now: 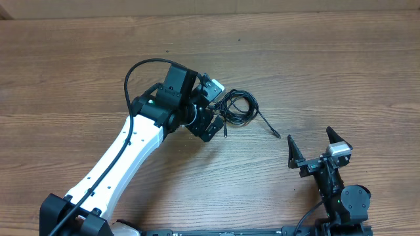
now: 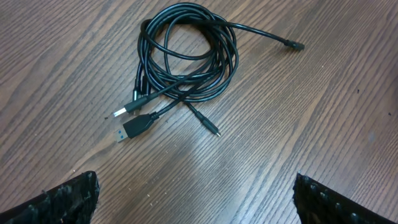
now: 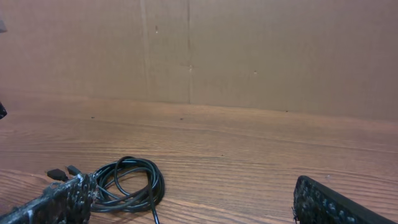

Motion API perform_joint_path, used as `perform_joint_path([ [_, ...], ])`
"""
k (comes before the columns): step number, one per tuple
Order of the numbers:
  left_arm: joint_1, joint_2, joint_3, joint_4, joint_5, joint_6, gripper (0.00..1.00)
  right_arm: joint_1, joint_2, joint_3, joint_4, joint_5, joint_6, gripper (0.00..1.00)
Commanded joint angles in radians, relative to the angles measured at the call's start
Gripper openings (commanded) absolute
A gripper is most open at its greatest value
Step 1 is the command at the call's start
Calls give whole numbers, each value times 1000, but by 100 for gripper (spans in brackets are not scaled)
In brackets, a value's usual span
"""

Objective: Untangle cables

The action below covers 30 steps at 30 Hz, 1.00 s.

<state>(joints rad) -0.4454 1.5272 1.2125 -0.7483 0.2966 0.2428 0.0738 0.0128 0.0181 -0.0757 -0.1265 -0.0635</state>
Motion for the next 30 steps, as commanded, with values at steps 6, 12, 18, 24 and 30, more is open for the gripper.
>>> perform_joint_path([
  [6, -3, 4, 21, -4, 7, -3, 99, 5, -10, -10, 3, 6, 5, 100],
  [12, -3, 4, 21, -4, 7, -3, 100, 5, -10, -10, 3, 6, 5, 100],
  [18, -3, 4, 21, -17, 7, -3, 100, 5, -10, -10, 3, 6, 5, 100],
  [24, -3, 4, 21, -34, -16, -3, 100, 5, -10, -10, 3, 6, 5, 100],
  [30, -3, 4, 21, -40, -24, -3, 100, 5, -10, -10, 3, 6, 5, 100],
])
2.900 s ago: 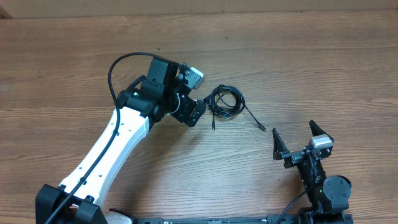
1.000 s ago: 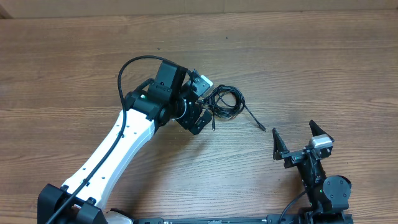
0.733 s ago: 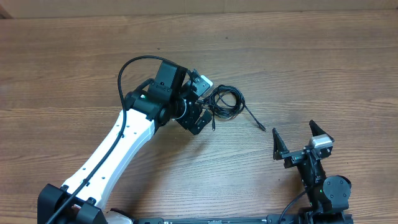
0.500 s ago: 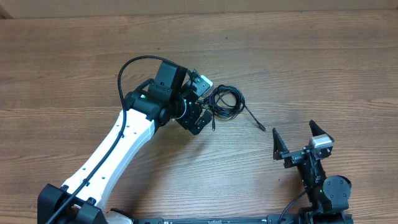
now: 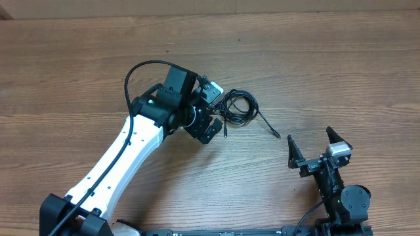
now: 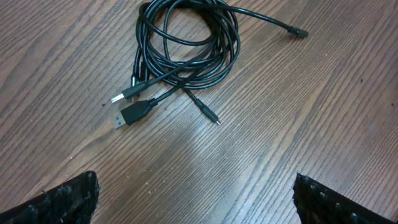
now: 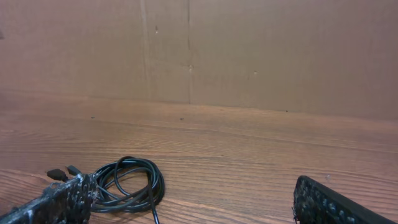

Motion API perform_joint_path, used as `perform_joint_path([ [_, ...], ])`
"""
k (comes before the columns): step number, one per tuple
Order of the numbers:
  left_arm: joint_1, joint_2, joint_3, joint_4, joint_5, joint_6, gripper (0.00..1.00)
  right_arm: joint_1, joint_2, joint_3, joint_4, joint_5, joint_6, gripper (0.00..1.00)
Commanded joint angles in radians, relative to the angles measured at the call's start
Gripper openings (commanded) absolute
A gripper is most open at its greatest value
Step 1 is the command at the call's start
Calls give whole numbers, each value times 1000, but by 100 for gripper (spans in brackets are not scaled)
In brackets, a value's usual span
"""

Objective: Untangle cables

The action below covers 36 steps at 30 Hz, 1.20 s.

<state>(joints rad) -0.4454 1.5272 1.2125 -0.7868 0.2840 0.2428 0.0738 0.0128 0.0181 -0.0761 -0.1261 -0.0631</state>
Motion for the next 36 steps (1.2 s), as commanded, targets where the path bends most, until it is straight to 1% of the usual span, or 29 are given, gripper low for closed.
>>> perform_joint_path([
  [1, -3, 4, 21, -2, -15, -3, 100, 5, -10, -10, 3, 5, 4, 100],
  [4, -3, 4, 21, -3, -32, -3, 100, 5, -10, -10, 3, 5, 4, 100],
  [26, -3, 4, 21, 8, -29, -4, 100, 5, -10, -10, 3, 5, 4, 100],
  [36, -3, 4, 21, 51, -29, -3, 100, 5, -10, -10, 3, 5, 4, 100],
])
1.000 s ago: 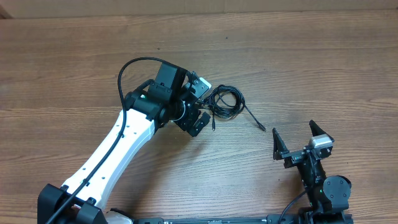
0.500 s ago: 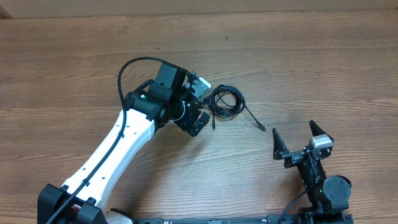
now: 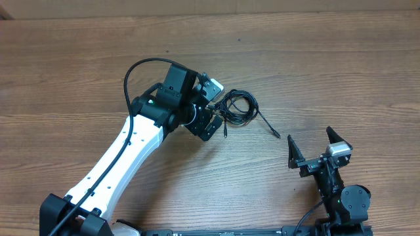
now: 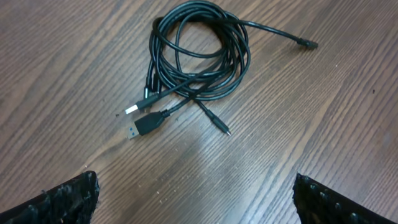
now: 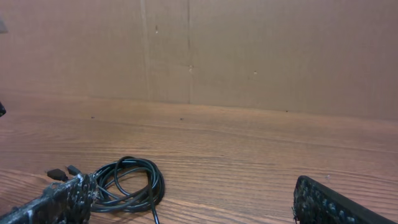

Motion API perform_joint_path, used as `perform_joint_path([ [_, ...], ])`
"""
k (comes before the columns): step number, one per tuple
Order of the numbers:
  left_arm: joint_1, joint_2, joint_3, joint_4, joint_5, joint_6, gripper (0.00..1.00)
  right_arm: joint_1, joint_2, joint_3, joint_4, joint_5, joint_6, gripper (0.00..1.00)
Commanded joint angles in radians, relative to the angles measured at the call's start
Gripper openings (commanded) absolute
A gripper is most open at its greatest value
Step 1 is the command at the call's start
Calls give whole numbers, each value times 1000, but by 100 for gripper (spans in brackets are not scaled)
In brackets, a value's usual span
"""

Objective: Untangle cables

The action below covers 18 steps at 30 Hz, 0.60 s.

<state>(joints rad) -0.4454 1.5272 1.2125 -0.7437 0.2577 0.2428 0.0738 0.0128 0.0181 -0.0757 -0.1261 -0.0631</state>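
A tangle of black cables [image 3: 237, 108] lies coiled on the wooden table [image 3: 315, 72], with one end [image 3: 276, 134] trailing toward the right. In the left wrist view the coil [image 4: 198, 57] shows two USB plugs [image 4: 142, 126] and a thin plug [image 4: 222, 129] pointing out of it. My left gripper [image 3: 211, 107] hovers open just left of the coil, its fingertips [image 4: 68, 198] wide apart with nothing between them. My right gripper [image 3: 310, 147] stands open near the front right, apart from the cables [image 5: 127, 185].
A brown cardboard wall [image 5: 249, 50] runs along the far edge of the table. The left arm's white link [image 3: 125, 164] stretches diagonally from the front left.
The left wrist camera has shifted slightly: the coil sits a little lower and further right in its view. Cables and right arm are unmoved.
At each earlier moment the left gripper hovered open beside the coil, with only small shifts of its view. The cables have lain in the same place throughout, and the right gripper has stayed open and still.
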Motion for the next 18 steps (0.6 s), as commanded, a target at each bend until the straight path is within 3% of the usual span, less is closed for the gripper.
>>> perform_joint_path([
  [1, -3, 4, 21, 11, -3, -3, 99, 5, -10, -10, 3, 5, 4, 100],
  [18, -3, 4, 21, 16, -2, -3, 100, 5, -10, -10, 3, 5, 4, 100],
])
